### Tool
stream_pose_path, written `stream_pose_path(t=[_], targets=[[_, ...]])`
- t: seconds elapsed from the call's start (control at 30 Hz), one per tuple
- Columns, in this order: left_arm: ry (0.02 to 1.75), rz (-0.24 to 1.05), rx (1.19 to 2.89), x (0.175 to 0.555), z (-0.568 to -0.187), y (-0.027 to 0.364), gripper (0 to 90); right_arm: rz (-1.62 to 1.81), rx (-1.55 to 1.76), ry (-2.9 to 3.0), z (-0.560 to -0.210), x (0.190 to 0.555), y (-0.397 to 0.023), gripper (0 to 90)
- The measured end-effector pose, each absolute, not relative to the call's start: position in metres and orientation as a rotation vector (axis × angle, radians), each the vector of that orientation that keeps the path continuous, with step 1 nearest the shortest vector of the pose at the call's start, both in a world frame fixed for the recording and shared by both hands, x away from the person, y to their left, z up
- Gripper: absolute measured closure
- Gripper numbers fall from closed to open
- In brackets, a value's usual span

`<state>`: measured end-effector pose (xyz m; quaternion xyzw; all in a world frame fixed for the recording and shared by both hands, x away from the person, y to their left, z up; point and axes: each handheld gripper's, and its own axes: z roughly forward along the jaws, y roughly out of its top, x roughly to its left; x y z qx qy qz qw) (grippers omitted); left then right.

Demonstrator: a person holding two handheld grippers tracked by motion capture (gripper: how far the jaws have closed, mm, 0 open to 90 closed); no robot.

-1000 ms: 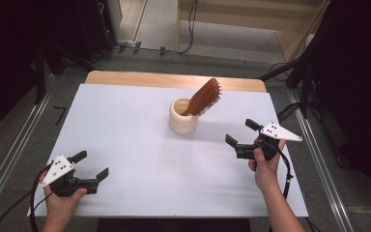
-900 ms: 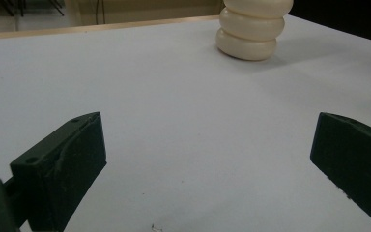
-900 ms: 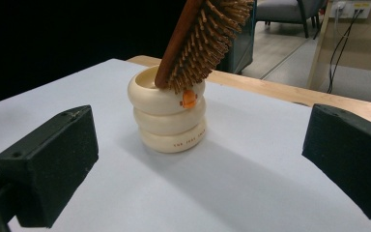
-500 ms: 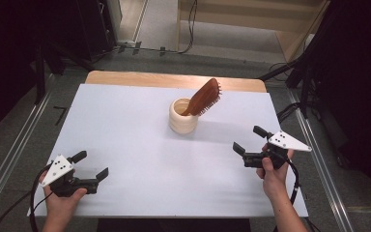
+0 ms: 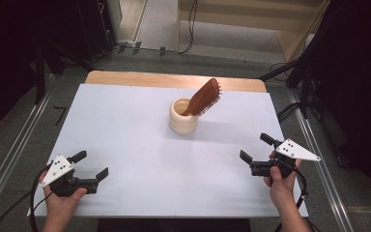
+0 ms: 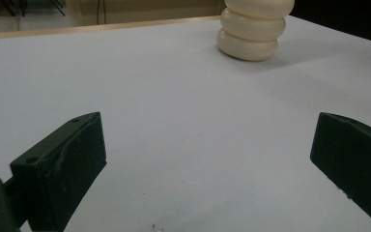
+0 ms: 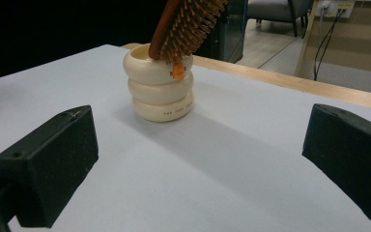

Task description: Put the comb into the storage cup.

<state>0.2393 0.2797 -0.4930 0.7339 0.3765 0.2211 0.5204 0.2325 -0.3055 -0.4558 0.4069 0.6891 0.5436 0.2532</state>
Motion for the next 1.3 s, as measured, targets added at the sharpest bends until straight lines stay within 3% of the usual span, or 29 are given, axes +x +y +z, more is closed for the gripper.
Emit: stream_pose_path(t=[1.3], targets=[[0.901,0.529,1.757,0.239,-0.493,0.280,0.0,1.412,1.159,1.860,-0.488,0.194,-0.342,0.0]])
